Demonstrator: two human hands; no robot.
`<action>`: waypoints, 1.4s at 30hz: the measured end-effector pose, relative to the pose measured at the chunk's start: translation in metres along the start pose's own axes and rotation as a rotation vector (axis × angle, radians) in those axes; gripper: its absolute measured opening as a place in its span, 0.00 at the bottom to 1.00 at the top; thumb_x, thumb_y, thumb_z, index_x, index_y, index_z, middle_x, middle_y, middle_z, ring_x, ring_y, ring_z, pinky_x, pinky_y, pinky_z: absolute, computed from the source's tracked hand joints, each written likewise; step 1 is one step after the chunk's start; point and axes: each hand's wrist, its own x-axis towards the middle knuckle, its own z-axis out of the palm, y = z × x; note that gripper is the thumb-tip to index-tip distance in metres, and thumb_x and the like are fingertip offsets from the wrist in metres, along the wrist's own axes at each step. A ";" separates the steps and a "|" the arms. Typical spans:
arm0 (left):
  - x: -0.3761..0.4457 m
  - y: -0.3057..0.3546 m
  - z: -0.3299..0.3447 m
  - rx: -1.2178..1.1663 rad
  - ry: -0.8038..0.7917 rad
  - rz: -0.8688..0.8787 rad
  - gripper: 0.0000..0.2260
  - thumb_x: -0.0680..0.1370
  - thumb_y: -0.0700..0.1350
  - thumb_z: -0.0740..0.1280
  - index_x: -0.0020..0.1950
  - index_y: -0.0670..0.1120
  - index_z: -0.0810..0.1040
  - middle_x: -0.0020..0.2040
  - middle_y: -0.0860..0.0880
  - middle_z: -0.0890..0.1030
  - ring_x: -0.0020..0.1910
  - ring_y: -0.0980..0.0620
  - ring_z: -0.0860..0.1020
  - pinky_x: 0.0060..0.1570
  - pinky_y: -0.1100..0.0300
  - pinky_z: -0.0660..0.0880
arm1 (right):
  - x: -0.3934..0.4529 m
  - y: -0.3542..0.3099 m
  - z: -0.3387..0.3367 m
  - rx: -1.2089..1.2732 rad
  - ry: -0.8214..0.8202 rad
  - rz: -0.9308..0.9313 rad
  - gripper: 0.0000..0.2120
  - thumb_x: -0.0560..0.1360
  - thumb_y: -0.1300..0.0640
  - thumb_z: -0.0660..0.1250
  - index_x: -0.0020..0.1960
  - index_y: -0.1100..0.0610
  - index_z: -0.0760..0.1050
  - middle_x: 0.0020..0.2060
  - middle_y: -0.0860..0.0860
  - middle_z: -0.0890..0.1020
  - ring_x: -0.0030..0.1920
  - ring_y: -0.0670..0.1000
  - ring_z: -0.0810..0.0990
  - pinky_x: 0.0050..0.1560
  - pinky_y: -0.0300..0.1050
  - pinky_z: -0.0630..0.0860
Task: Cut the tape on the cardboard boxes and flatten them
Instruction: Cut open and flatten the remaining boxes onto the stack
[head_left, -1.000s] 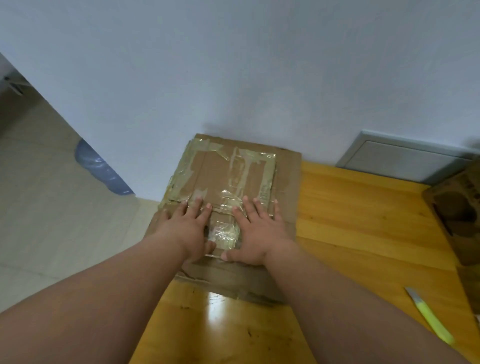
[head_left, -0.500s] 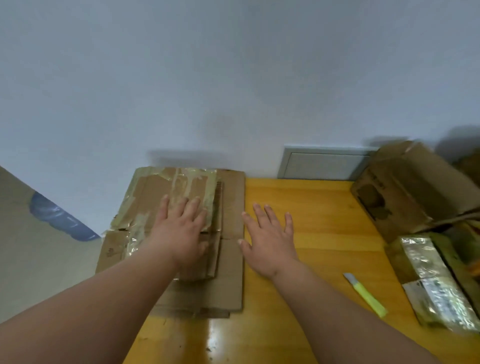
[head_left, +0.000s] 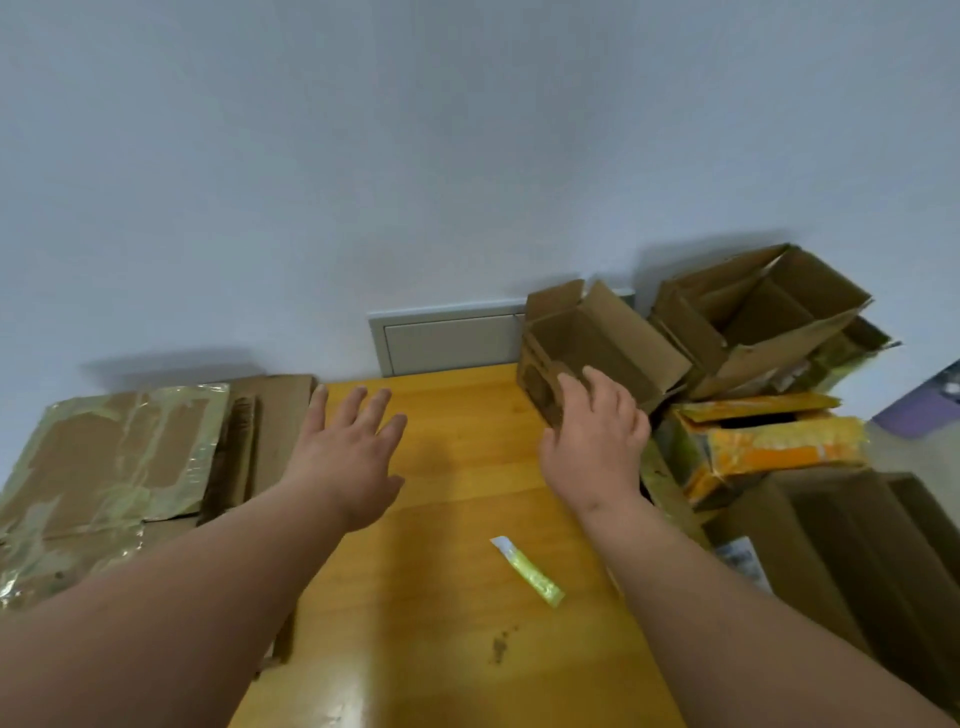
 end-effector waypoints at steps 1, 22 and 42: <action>0.006 0.009 -0.005 0.002 0.009 0.002 0.33 0.79 0.66 0.54 0.80 0.56 0.48 0.81 0.48 0.42 0.80 0.44 0.41 0.73 0.36 0.34 | 0.007 0.012 -0.002 -0.002 -0.008 0.039 0.30 0.75 0.51 0.66 0.74 0.50 0.62 0.75 0.52 0.61 0.75 0.56 0.56 0.73 0.60 0.54; 0.024 0.043 -0.026 -0.087 0.114 -0.103 0.38 0.78 0.64 0.60 0.80 0.57 0.41 0.81 0.49 0.44 0.80 0.44 0.43 0.75 0.37 0.38 | 0.063 0.040 -0.003 0.713 -0.230 0.264 0.17 0.80 0.50 0.63 0.64 0.58 0.77 0.64 0.52 0.74 0.64 0.56 0.71 0.66 0.54 0.69; -0.074 -0.013 0.046 -0.190 -0.058 0.233 0.47 0.71 0.73 0.61 0.77 0.62 0.33 0.78 0.58 0.34 0.78 0.52 0.36 0.75 0.46 0.36 | 0.004 -0.032 0.024 0.931 -0.736 0.489 0.01 0.70 0.60 0.64 0.41 0.54 0.73 0.43 0.54 0.74 0.45 0.55 0.71 0.51 0.53 0.75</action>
